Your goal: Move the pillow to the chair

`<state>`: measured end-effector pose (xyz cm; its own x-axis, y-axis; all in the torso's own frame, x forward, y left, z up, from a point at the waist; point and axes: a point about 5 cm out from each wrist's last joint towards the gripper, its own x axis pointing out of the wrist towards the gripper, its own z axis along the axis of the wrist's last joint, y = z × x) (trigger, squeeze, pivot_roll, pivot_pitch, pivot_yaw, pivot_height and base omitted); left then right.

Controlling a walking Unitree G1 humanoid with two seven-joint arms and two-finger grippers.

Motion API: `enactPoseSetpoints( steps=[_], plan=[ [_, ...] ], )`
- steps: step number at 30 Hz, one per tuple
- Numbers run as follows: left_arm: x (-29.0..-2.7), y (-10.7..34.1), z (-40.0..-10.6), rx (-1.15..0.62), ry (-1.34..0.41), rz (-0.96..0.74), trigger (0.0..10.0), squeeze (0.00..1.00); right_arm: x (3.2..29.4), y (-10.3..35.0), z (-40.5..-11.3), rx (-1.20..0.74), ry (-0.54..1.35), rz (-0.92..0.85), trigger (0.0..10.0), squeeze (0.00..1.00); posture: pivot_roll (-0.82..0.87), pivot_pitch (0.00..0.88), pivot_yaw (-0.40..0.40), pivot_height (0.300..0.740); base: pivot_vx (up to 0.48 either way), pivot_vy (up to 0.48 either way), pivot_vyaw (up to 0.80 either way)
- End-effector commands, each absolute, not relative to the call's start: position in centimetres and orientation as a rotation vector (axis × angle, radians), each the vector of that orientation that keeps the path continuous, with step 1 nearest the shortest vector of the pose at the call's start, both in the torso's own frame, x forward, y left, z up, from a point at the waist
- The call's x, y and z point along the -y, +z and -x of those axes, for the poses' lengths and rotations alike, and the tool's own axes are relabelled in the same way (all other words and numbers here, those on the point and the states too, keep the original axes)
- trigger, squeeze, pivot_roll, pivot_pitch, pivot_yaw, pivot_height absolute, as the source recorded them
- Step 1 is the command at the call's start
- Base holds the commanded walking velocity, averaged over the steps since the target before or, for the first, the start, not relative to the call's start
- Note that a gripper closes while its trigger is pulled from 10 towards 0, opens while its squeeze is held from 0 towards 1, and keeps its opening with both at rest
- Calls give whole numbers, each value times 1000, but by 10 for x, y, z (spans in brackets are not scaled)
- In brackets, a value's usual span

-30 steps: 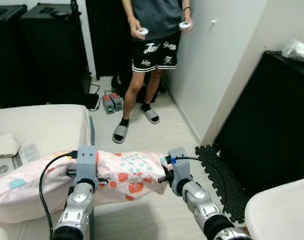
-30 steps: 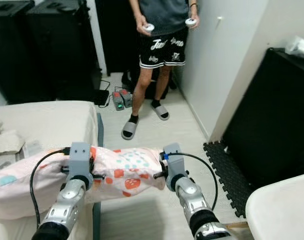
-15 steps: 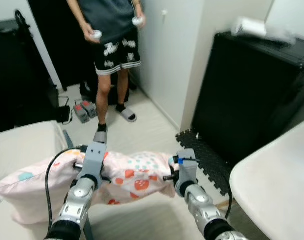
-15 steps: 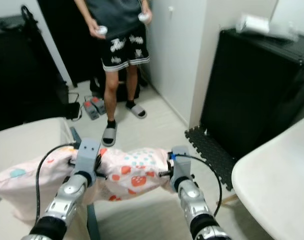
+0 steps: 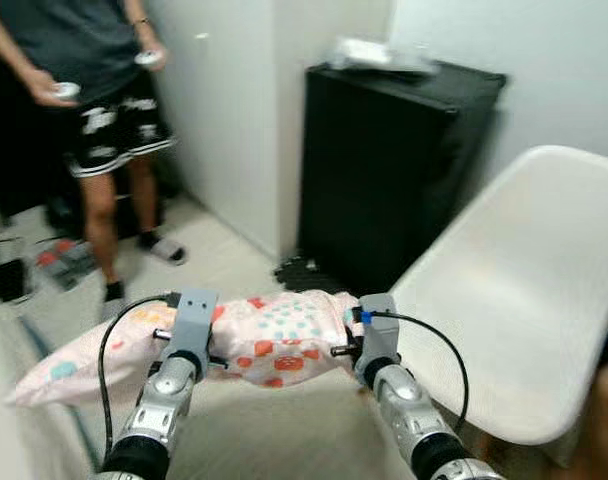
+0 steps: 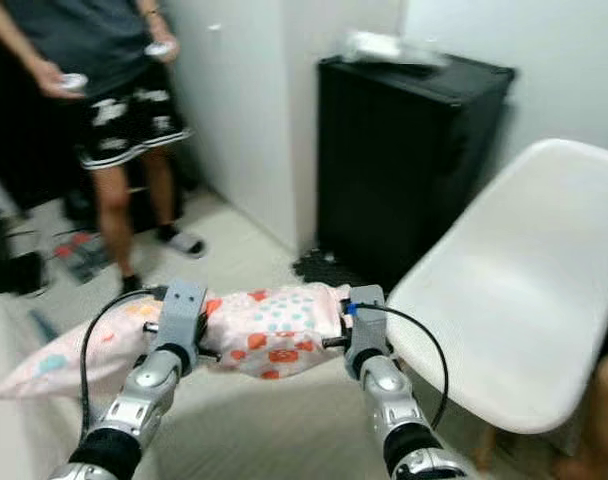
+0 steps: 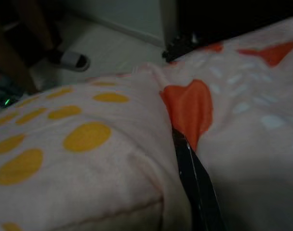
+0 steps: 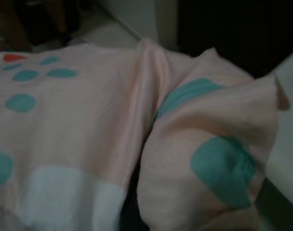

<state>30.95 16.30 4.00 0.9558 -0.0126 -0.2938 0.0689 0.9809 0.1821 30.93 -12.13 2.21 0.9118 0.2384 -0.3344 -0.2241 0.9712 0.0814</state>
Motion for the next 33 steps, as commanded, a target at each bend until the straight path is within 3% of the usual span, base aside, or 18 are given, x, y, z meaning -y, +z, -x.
enactPoseSetpoints(
  steps=[1, 17, 22, 30, 33],
  plan=[
    [-165, 47, -313, -241, -34, -219, 10000, 0, 118, 25, -311, -340, 261, -29, 10000, 0, 12, 86, 43, 740, 0, 0, -800],
    [-166, 52, -313, -224, -50, -221, 10000, 0, 121, 27, -314, -335, 265, -16, 10000, 0, -10, 99, 48, 740, 0, 0, -800],
    [-171, 63, -319, -193, -51, -223, 10000, 0, 128, 34, -321, -324, 203, -128, 10000, 0, -17, 110, 35, 740, 0, 0, -800],
    [-176, 78, -327, -152, -11, -208, 10000, 0, 117, 41, -324, -306, 248, -126, 10000, 0, -12, 102, 12, 740, 0, 0, -800],
    [-167, 91, -331, -104, -44, -184, 10000, 0, 109, 53, -331, -264, 262, -187, 10000, 0, -12, 95, 6, 740, 0, 0, -800]
  ],
)
